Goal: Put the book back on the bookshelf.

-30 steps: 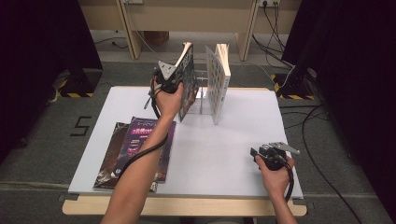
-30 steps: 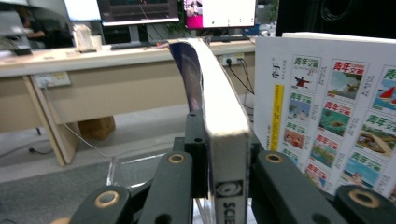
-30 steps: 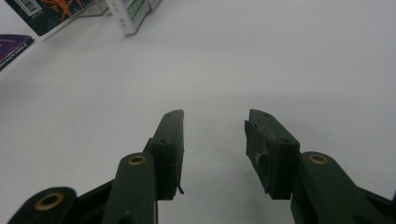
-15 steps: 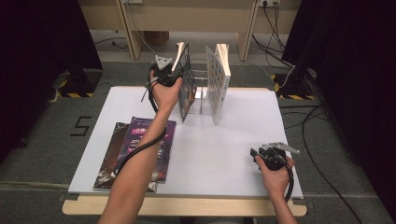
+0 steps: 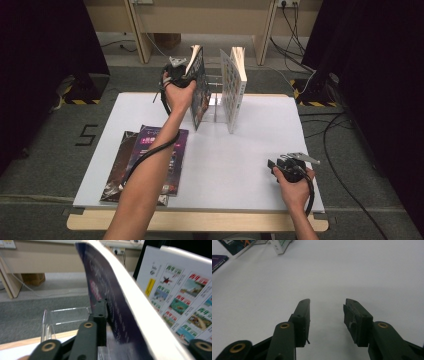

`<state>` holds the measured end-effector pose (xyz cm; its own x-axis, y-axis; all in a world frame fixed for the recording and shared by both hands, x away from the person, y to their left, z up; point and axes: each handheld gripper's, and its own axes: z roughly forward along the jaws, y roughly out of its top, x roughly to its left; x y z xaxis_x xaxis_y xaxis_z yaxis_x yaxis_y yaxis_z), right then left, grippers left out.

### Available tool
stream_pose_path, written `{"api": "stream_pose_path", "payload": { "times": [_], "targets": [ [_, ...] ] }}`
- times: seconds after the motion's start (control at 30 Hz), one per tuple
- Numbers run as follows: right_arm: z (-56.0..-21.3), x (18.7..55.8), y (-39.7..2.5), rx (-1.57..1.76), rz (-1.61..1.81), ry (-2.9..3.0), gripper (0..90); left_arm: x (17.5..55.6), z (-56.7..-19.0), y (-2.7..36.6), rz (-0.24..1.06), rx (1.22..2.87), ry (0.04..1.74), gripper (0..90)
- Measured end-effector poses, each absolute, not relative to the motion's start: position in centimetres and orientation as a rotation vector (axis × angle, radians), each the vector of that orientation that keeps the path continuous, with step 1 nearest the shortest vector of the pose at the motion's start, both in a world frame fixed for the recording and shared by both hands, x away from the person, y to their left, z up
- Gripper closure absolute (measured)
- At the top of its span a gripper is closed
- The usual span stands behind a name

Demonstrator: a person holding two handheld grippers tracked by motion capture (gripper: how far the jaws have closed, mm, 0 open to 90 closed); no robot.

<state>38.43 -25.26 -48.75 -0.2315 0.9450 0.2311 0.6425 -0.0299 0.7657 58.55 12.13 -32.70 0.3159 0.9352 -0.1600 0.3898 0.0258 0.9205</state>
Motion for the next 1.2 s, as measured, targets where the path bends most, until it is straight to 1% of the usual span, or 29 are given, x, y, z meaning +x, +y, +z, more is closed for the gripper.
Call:
{"api": "stream_pose_path", "payload": {
  "times": [0.07,0.2,0.4,0.6,0.87,0.9,1.13,1.2],
  "targets": [
    [-48.8,38.5,-25.3,1.672,1.136,1.9,56.1,58.7,-32.4,12.1,0.656,1.575,1.281,81.3],
    [-49.0,38.6,-25.3,1.681,1.134,1.908,56.2,58.8,-32.2,12.0,0.646,1.591,1.277,82.3],
    [-48.9,38.5,-25.3,1.679,1.137,1.907,56.2,58.4,-32.5,11.4,0.737,1.586,1.225,82.6],
    [-49.0,38.6,-25.4,1.672,1.137,1.905,56.2,57.9,-32.0,10.7,0.845,1.525,1.153,82.7],
    [-48.9,38.5,-25.5,1.676,1.14,1.904,56.2,58.1,-33.7,10.7,0.883,1.511,1.2,82.5],
    [-48.9,38.5,-25.5,1.676,1.14,1.904,56.2,58.0,-34.0,10.6,0.914,1.501,1.191,82.6],
    [-48.9,38.5,-25.5,1.679,1.14,1.906,56.2,57.8,-33.9,10.2,0.951,1.521,1.197,81.0],
    [-48.9,38.5,-25.5,1.68,1.14,1.906,56.2,57.9,-33.8,10.2,0.931,1.526,1.204,80.5]
  ]
}}
